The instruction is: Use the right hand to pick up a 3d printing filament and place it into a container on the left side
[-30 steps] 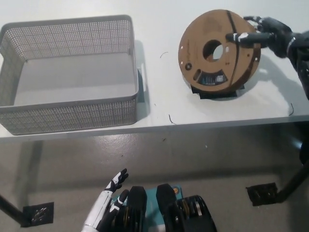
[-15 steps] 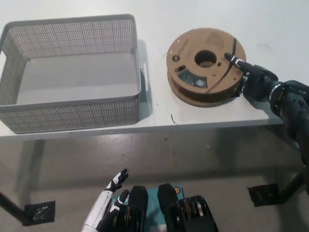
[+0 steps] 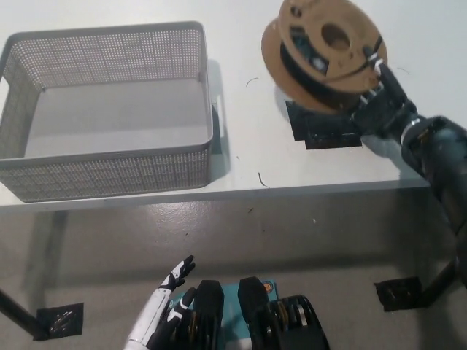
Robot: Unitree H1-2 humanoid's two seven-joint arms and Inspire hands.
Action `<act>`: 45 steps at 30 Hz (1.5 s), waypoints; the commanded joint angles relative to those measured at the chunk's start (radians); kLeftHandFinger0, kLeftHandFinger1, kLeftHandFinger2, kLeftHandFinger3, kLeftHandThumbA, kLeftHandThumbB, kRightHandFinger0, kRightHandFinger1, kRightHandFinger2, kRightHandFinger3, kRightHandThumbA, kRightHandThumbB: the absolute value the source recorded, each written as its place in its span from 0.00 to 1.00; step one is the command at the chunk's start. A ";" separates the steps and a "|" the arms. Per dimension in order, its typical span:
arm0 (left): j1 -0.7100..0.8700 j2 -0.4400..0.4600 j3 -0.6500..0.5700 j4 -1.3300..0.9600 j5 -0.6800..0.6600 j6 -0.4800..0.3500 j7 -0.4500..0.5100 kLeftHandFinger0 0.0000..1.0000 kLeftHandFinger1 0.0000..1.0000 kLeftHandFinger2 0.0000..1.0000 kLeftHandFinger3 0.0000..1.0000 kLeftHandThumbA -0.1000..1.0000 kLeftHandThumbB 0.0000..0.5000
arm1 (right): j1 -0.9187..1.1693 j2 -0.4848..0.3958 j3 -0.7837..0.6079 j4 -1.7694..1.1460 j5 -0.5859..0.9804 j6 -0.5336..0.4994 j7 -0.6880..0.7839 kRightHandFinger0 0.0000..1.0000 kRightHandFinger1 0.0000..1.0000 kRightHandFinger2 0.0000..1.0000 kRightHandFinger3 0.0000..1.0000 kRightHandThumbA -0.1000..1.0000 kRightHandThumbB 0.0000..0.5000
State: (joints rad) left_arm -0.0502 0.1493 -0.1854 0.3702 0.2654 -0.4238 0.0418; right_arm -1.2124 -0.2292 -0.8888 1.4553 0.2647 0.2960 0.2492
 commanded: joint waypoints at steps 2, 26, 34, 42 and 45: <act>-0.010 0.014 -0.002 -0.010 0.013 -0.038 -0.007 1.00 1.00 1.00 1.00 1.00 0.46 | -0.245 0.008 -0.006 -0.068 0.131 -0.001 -0.031 0.00 0.18 0.69 1.00 0.00 0.18; -0.028 0.013 -0.008 -0.013 0.029 -0.030 -0.012 1.00 1.00 1.00 1.00 1.00 0.49 | -0.442 0.234 0.273 -0.055 0.049 -0.090 -0.094 0.00 0.20 0.76 1.00 0.00 0.16; -0.029 0.014 -0.004 -0.029 0.033 -0.020 -0.012 1.00 1.00 1.00 1.00 1.00 0.47 | -0.454 0.341 0.426 -0.047 -0.016 -0.166 -0.270 0.00 0.23 0.78 1.00 0.00 0.14; -0.034 0.024 -0.006 -0.042 0.039 -0.011 -0.022 1.00 1.00 1.00 1.00 1.00 0.46 | -0.430 0.410 0.820 -0.038 -0.286 -0.205 -0.435 0.08 0.51 0.99 0.53 0.00 0.26; -0.038 0.022 -0.003 -0.036 0.022 -0.014 -0.033 1.00 1.00 1.00 1.00 1.00 0.49 | -0.419 0.420 0.963 -0.037 -0.370 -0.221 -0.449 0.23 0.71 1.00 0.64 0.00 0.28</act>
State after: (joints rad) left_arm -0.0717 0.1570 -0.1874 0.3605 0.2937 -0.4235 0.0300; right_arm -1.5458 0.1838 -0.0910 1.4423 0.0835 0.2007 -0.1020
